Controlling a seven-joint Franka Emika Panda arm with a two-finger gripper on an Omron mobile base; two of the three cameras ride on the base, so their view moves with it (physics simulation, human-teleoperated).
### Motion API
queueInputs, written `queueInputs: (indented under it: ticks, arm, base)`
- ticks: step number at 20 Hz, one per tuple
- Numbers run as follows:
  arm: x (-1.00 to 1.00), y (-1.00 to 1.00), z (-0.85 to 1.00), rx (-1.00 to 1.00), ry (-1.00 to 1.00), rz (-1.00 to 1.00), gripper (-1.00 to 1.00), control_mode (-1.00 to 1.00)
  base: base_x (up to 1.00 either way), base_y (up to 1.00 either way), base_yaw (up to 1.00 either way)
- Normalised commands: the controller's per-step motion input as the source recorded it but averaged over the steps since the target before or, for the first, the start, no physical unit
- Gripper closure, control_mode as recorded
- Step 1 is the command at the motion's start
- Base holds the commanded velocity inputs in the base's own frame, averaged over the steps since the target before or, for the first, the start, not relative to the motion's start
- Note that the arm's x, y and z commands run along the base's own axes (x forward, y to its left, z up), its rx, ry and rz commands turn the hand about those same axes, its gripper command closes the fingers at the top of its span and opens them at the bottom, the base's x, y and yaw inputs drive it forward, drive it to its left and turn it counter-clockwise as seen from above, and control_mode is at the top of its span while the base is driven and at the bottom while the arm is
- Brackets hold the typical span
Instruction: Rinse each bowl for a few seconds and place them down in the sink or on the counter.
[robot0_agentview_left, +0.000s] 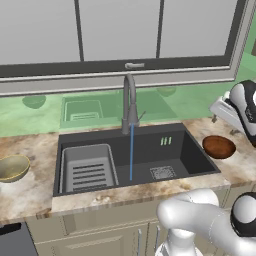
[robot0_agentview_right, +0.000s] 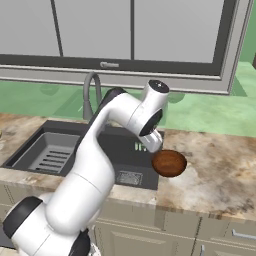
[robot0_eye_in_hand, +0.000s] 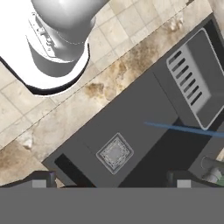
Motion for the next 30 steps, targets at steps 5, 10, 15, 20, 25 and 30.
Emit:
queueInputs:
  ticks: [5, 10, 15, 20, 25, 30]
  arm:
    - [0.00, 0.40, 0.01, -0.01, -0.06, 0.11, -1.00, -1.00]
    - [0.00, 0.41, 0.01, -0.01, -0.05, 0.10, -1.00, -1.00]
    - [0.01, 0.42, 0.00, -0.01, -0.04, 0.11, -1.00, -1.00]
    - [0.00, 0.43, 0.00, -0.03, -0.04, 0.11, -1.00, -1.00]
    - [0.01, 0.43, 0.00, -0.03, -0.05, 0.11, -1.00, -1.00]
    - [0.02, 0.43, 0.00, -0.03, -0.05, 0.10, -1.00, -1.00]
  base:
    - [0.00, 0.00, 0.00]
    - [0.00, 0.00, 0.00]
    - [0.00, 0.00, 0.00]
    - [0.00, 0.00, 0.00]
    - [0.00, 0.00, 0.00]
    - [0.00, 0.00, 0.00]
